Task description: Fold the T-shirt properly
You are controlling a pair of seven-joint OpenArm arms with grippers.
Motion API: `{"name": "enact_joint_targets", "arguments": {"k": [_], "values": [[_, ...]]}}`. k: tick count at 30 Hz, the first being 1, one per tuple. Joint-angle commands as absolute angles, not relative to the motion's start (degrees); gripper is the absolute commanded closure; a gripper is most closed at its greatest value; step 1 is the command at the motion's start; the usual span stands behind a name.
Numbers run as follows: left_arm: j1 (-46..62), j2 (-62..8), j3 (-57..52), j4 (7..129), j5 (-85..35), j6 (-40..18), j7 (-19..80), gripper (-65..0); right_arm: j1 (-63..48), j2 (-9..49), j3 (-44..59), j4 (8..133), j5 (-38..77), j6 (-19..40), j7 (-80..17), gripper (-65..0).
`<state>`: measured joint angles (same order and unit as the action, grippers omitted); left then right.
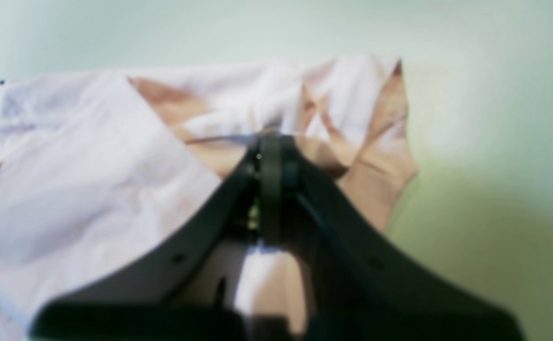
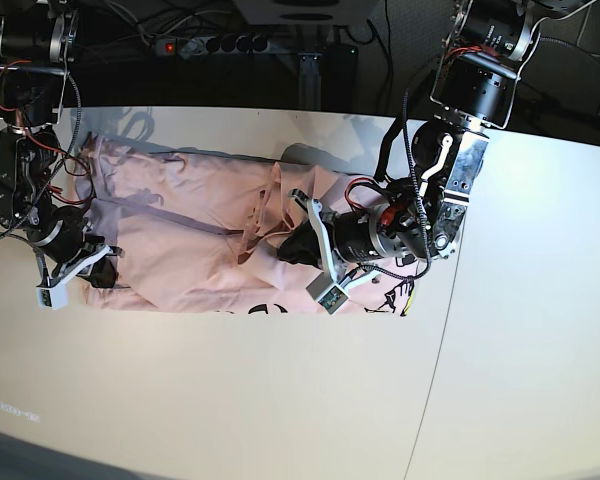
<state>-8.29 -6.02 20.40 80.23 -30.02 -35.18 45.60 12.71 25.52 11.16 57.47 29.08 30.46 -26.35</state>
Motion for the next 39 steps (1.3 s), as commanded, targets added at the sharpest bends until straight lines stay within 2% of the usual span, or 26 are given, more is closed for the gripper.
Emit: {"name": "enact_joint_targets", "arguments": {"k": [1, 9, 15, 22, 27, 30, 31, 34, 36, 39], "values": [[-9.54, -5.74, 20.29, 81.12, -30.92, -36.25, 44.51, 0.0, 13.85, 26.52, 11.60, 58.08, 29.45, 33.01, -24.49, 0.0], [-12.40, -5.74, 20.27, 81.17, -34.85, -36.25, 48.90, 0.0, 14.74, 26.70, 11.66, 64.18, 31.94, 33.01, -24.43, 0.0], [-14.79, -5.74, 20.27, 81.28, -37.98, -36.29, 50.04, 0.0, 14.06, 28.27, 14.31, 71.44, 36.01, 33.04, -31.59, 0.0], [-14.74, -5.76, 18.76, 81.28, -38.15, -36.29, 52.38, 0.0, 10.92, 36.14, 20.82, 72.10, 41.01, 33.04, -36.32, 0.0], [-14.74, -6.85, 13.61, 81.28, -43.77, -38.37, 54.61, 0.0, 5.45, 41.45, 25.26, 72.07, 47.59, 33.04, -45.06, 0.0], [-14.74, -7.51, 11.35, 81.28, -45.12, -38.87, 56.07, 0.0, 2.90, 43.70, 25.43, 71.64, 48.01, 33.01, -46.54, 0.0], [-14.74, -7.68, 11.03, 81.28, -45.47, -38.92, 56.49, 0.0, 2.15, 44.16, 25.43, 71.31, 48.01, 32.99, -46.52, -1.8], [-14.74, -7.97, 10.85, 81.28, -45.65, -39.29, 56.88, 0.0, 1.39, 44.58, 25.43, 70.22, 48.01, 33.01, -46.52, -23.1], [-14.74, -7.97, 10.85, 81.28, -45.65, -39.29, 56.88, 0.0, 1.39, 44.58, 25.36, 68.88, 48.01, 32.99, -46.52, -33.5], [-14.72, -8.27, 10.85, 81.28, -45.63, -39.29, 57.08, 0.0, 1.41, 44.58, 24.93, 65.82, 48.03, 32.99, -46.52, -35.8]]}}
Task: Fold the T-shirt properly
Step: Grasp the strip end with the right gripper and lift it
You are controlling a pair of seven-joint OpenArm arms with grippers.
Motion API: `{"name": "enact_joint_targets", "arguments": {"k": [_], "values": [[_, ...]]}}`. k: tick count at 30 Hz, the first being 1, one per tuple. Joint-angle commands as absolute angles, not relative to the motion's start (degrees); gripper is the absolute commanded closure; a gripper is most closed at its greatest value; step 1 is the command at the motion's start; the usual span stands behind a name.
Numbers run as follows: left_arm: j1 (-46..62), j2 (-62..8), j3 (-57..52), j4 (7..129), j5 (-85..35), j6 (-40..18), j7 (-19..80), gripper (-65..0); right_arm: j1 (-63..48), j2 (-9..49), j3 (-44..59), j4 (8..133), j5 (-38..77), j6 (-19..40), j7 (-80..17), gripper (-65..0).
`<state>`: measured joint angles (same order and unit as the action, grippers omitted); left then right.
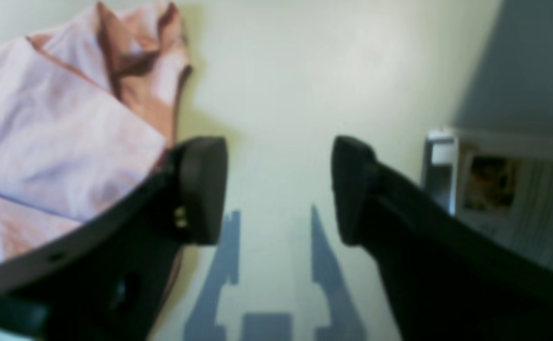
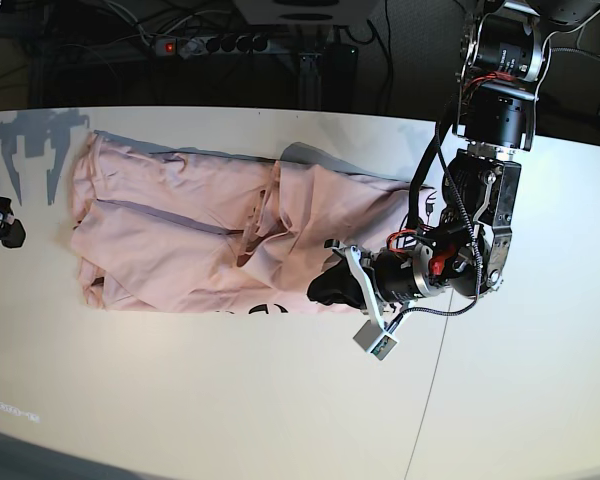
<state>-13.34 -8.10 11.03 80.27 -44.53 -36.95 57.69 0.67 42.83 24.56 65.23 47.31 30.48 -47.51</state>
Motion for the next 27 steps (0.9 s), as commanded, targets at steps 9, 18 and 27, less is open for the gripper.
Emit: {"name": "enact_joint_targets", "arguments": {"k": [9, 18, 27], "values": [[-14.74, -8.75, 10.85, 81.28, -45.63, -39.31, 57.01, 0.0, 1.56, 43.22, 14.90, 58.26, 54.26, 33.04, -46.61, -35.9], [-14.74, -8.75, 10.85, 81.28, -45.60, -39.31, 57.28, 0.0, 1.56, 38.39, 13.17, 58.28, 58.08, 33.45, -50.50, -35.8], [-14.74, -9.06, 10.85, 81.28, -45.65, -39.29, 57.19, 0.0, 1.58, 33.98, 12.60, 58.28, 57.89, 33.45, -51.05, -35.8]]}}
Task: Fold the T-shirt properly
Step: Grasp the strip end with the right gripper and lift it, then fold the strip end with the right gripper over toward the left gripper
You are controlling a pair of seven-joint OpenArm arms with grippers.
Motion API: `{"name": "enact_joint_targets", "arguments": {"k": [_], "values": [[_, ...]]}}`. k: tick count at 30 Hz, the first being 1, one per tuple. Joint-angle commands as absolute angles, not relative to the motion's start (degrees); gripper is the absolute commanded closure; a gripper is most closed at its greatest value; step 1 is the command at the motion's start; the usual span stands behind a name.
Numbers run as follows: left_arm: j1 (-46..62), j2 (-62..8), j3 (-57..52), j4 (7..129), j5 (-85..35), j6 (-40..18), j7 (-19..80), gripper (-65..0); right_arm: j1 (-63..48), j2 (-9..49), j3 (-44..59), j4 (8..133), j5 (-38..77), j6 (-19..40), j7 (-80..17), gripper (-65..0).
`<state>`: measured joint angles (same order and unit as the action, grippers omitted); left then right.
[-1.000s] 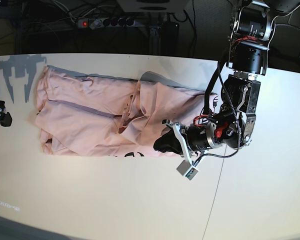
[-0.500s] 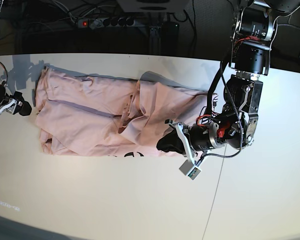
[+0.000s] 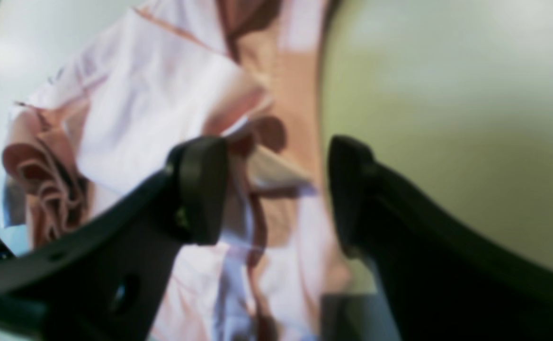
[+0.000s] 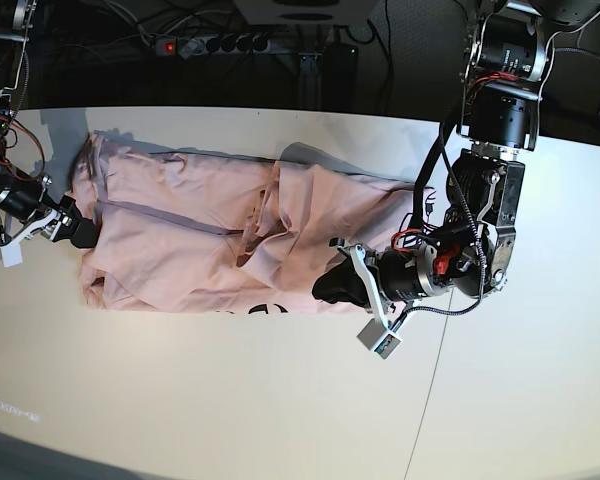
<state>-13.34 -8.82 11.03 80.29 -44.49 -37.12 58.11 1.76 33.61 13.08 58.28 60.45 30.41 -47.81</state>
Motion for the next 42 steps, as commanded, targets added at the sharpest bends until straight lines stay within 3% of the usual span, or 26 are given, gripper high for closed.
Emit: {"name": "enact_joint_targets", "arguments": {"k": [1, 20, 22, 25, 33, 42], "values": [[-14.76, -9.32, 10.85, 81.28, -45.60, -39.29, 57.01, 0.0, 1.56, 33.65, 12.56, 58.28, 57.89, 33.45, -51.07, -35.8], [-14.74, -10.68, 10.79, 81.28, -45.65, -39.29, 56.86, 0.0, 4.56, 33.32, 0.14, 58.28, 55.57, 33.32, -50.57, -35.2], [-14.76, -10.66, 10.79, 81.28, -45.65, -39.27, 56.84, 0.0, 4.56, 33.32, 0.14, 58.28, 54.70, 33.32, -49.45, -27.1], [-14.79, -10.66, 10.50, 81.28, -45.69, -39.27, 56.82, 0.0, 4.56, 33.32, 0.14, 58.28, 52.34, 33.32, -46.96, -1.5], [-14.76, -10.70, 2.17, 81.28, -48.71, -39.46, 58.70, 0.0, 4.58, 33.71, 1.28, 58.28, 42.35, 33.23, -40.47, 0.0], [-12.69, -16.16, 0.30, 81.28, -54.72, -40.00, 63.07, 0.0, 4.49, 38.44, 13.58, 58.26, 40.93, 33.19, -40.16, 0.0]]}}
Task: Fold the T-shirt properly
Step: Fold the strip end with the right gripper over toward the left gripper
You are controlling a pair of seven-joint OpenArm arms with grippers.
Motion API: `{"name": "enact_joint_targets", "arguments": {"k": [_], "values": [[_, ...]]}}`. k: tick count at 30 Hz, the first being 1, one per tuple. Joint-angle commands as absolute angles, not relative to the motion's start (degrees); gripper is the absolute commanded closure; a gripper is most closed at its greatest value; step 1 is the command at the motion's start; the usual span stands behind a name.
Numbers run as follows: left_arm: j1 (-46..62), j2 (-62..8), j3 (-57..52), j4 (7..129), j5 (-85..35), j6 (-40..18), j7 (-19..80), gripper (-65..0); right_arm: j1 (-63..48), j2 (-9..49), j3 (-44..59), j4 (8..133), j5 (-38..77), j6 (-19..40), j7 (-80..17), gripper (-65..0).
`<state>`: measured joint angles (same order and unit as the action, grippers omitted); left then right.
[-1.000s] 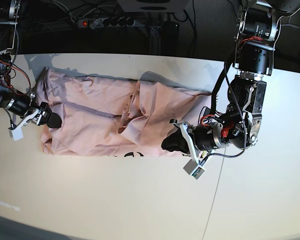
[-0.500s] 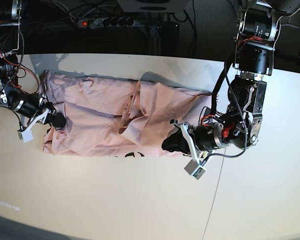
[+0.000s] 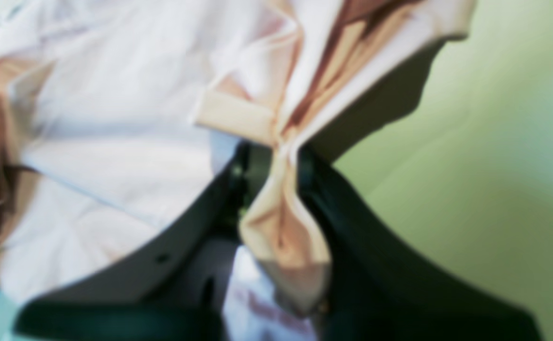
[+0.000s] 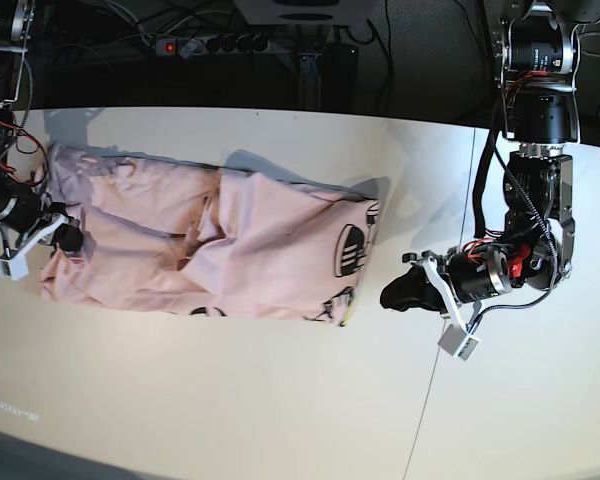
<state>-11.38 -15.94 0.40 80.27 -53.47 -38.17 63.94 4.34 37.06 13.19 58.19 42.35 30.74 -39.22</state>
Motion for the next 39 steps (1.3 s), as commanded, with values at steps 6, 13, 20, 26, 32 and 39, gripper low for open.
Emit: {"name": "enact_joint_targets", "arguments": {"k": [6, 13, 20, 26, 32, 39], "values": [[-9.56, -17.63, 0.30, 81.28, -55.09, -40.00, 63.02, 0.0, 4.47, 43.40, 15.53, 58.41, 47.37, 33.21, -40.60, 0.0], [-6.09, -17.63, 0.30, 81.28, -55.05, -40.00, 63.07, 0.0, 6.20, 43.59, 15.53, 66.24, 52.97, 33.23, -46.83, 0.0], [-3.44, -17.63, 0.30, 81.28, -54.68, -40.00, 63.02, 0.0, 6.31, 43.46, 15.53, 79.11, 52.62, 33.23, -48.27, 0.0], [-2.81, -17.41, 0.36, 81.28, -54.61, -40.00, 62.81, 0.0, 6.31, 43.31, 15.51, 87.39, 51.40, 33.21, -48.29, 0.0], [-1.85, -13.96, 0.43, 81.23, -52.86, -40.00, 61.89, 0.0, 6.31, 42.78, 14.26, 93.01, 49.84, 33.21, -48.01, 0.0], [-1.58, -8.40, 2.74, 79.81, -47.40, -40.00, 59.42, 0.0, 6.37, 42.41, 9.04, 97.71, 47.27, 33.19, -46.63, 0.0]]}}
